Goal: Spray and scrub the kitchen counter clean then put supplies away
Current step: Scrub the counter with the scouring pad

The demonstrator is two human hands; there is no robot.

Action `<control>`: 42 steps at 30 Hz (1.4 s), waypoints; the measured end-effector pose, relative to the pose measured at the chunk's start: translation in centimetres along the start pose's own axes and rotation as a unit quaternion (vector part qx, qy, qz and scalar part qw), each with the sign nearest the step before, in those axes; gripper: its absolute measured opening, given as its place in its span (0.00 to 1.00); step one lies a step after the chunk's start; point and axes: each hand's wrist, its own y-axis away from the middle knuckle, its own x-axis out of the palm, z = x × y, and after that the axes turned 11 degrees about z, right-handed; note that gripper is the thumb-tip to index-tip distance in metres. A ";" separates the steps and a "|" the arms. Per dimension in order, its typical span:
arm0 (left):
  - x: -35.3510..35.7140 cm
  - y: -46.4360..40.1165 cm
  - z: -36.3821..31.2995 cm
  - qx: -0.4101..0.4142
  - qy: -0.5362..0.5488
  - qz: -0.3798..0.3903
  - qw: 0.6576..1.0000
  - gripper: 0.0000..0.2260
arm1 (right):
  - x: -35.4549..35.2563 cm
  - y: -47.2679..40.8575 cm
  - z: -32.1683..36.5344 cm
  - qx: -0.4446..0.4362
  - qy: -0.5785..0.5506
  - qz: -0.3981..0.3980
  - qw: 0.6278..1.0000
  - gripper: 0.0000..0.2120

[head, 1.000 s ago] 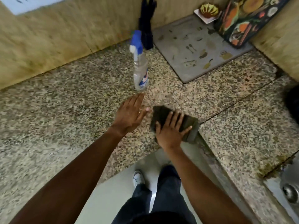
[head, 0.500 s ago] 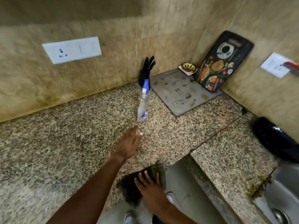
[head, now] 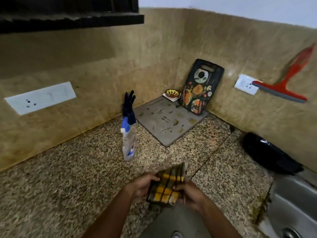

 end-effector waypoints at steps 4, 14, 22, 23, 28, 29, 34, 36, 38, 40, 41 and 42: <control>1.0 -2.6 -3.0 0.047 0.077 -0.009 0.996 0.13 | -1.8 -0.7 3.8 -0.063 0.042 -0.029 0.997 0.21; 3.2 -8.9 -3.8 0.115 -0.040 -0.153 0.981 0.07 | -7.1 -2.6 6.0 0.032 -0.068 -0.043 0.996 0.14; -2.1 -4.3 -3.3 0.175 -0.163 -0.527 0.815 0.14 | -2.5 -9.7 7.4 0.088 0.060 -0.057 0.993 0.14; -3.8 -3.6 -3.1 0.197 -0.162 -0.565 0.784 0.20 | -1.8 -10.5 7.7 0.085 0.063 -0.059 0.993 0.14; -9.2 -2.8 -6.5 0.199 -0.186 -0.485 0.831 0.36 | -0.9 -12.8 8.7 0.069 0.055 -0.062 0.994 0.19; -9.4 -2.8 -7.1 0.199 -0.213 -0.461 0.838 0.28 | -1.2 -12.9 8.7 0.066 0.049 -0.067 0.994 0.19; -6.9 -6.1 -8.6 0.187 -0.282 -0.416 0.844 0.21 | -6.3 -11.1 8.8 0.021 -0.020 -0.129 0.991 0.20; -4.0 -9.0 -9.0 0.189 -0.301 -0.391 0.849 0.22 | -9.9 -9.1 9.1 -0.019 -0.069 -0.203 0.977 0.15; 0.8 -12.5 -9.2 0.182 -0.321 -0.324 0.871 0.15 | -13.9 -6.2 9.3 -0.054 -0.107 -0.300 0.946 0.08; 5.7 -16.3 -8.9 0.200 -0.341 -0.214 0.893 0.15 | -17.9 -3.2 9.0 -0.055 -0.122 -0.374 0.918 0.06; 7.8 -18.2 -8.7 0.204 -0.354 -0.186 0.894 0.19 | -19.6 -2.0 8.8 -0.050 -0.127 -0.396 0.908 0.06; 9.5 -20.2 -8.3 0.202 -0.366 -0.173 0.891 0.22 | -21.1 -0.9 8.6 -0.046 -0.127 -0.408 0.903 0.06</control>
